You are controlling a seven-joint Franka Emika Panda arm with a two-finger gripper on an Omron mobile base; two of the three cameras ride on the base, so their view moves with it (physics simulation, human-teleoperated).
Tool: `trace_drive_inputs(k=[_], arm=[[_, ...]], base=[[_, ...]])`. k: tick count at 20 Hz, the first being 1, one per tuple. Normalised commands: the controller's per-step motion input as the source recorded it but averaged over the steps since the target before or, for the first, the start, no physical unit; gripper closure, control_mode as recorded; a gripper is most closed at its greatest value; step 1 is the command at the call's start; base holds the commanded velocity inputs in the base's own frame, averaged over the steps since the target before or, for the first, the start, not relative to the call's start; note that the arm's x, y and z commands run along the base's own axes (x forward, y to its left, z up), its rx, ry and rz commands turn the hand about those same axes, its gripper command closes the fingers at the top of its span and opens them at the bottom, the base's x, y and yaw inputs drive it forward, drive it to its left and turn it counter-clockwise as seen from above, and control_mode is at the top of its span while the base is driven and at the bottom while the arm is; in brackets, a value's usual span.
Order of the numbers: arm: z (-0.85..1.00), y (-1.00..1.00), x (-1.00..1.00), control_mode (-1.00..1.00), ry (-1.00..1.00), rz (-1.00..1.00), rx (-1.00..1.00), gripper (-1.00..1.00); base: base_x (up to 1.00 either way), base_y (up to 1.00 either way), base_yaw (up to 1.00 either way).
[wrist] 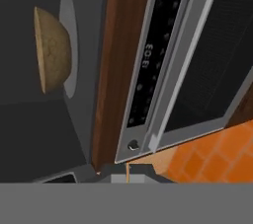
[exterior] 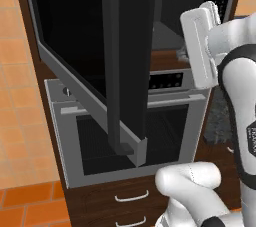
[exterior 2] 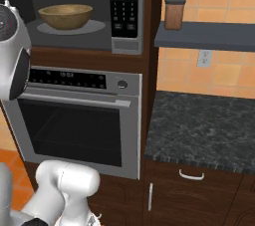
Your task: Open the microwave, place the bowl with waffle inside the microwave, then close the microwave door and turn it on.
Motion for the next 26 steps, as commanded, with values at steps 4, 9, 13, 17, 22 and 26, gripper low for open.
trace_drive_inputs(k=[4, 9, 13, 17, 22, 26], arm=[[-0.26, 0.09, -1.0, -1.0, -0.25, 0.0, 0.0, 1.0], [-0.1, 0.25, -1.0, -1.0, -0.31, -0.19, 0.0, 1.0], [0.0, 0.33, -0.96, -1.0, -0.12, -0.31, 0.0, 1.0], [-0.03, 0.54, -0.8, -1.0, -0.4, -0.19, 0.0, 1.0], [-0.02, 0.39, -0.77, -1.0, -0.34, -0.14, -0.06, 1.0], [-0.26, 0.42, -0.63, -1.0, -0.23, -0.18, -0.08, 1.0]], base=[[0.0, 0.0, 0.0], [0.0, 0.0, 0.0], [0.0, 0.0, 0.0], [0.0, 0.0, 0.0], [0.0, 0.0, 0.0], [0.0, 0.0, 0.0]])
